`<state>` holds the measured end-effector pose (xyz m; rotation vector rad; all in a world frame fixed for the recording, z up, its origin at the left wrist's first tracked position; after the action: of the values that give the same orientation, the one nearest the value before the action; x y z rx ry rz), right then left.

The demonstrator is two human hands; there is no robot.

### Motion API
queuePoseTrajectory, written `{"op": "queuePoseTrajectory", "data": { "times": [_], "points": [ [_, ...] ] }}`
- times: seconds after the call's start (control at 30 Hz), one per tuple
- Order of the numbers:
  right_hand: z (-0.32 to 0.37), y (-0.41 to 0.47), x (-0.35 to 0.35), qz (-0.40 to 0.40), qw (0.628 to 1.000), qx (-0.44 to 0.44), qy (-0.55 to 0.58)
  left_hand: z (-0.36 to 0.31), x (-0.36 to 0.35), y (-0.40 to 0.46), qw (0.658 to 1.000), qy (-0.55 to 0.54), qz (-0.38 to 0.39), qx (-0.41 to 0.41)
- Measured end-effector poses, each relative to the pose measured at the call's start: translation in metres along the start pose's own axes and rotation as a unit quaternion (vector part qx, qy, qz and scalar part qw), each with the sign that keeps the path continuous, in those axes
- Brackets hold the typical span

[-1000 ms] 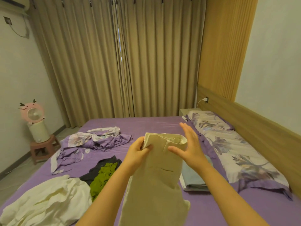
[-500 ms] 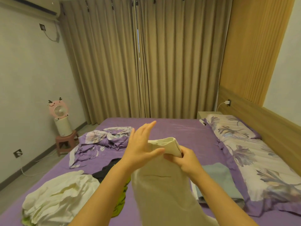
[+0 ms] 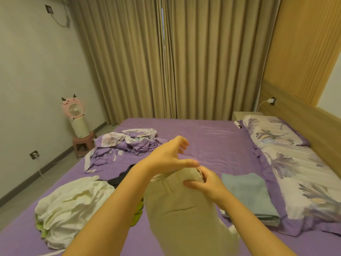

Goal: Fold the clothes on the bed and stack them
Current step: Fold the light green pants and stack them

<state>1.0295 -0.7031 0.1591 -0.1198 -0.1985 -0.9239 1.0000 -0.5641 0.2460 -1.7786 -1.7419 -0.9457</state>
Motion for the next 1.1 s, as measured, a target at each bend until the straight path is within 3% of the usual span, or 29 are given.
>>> {"op": "queuePoseTrajectory", "data": {
  "times": [0.07,0.1,0.23,0.4,0.57,0.83,1.0,1.1],
  "points": [
    [0.000,0.003,0.004,0.001,1.000,0.020,-0.002,0.004,-0.018,-0.001,0.992,0.039,0.107,0.053],
    [0.002,0.006,0.006,-0.001,1.000,0.029,0.003,0.008,-0.026,-0.001,0.989,0.053,0.122,0.069],
    [-0.011,0.014,0.019,0.016,1.000,0.014,0.023,0.017,-0.043,0.006,0.992,0.090,0.044,0.081],
    [-0.068,0.010,0.043,0.057,0.990,-0.030,-0.124,0.021,-0.051,0.005,0.984,0.167,-0.019,0.057],
    [-0.133,0.001,0.067,0.076,0.962,-0.079,-0.248,0.043,-0.037,0.003,0.993,0.107,-0.031,0.046],
    [-0.149,0.012,0.090,-0.050,0.950,-0.090,-0.295,0.097,-0.031,-0.003,0.990,-0.011,-0.067,0.123],
    [-0.123,0.019,0.086,-0.180,0.899,0.046,-0.398,0.144,-0.032,-0.017,0.964,-0.095,-0.149,0.198],
    [-0.124,0.018,0.066,-0.198,0.858,0.130,-0.455,0.176,-0.040,-0.026,0.957,-0.100,-0.148,0.227]
  ]
}}
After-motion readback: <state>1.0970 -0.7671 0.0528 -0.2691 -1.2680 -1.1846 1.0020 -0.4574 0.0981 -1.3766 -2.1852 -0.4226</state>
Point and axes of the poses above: each hand's wrist, its own y-axis towards the middle knuckle, its own x-axis out of the back of the hand, z = x × y, the point moved 5 cm from there along y, towards the middle knuckle, and after that the axes turned 4 degrees about -x, right-handed, at the moved point
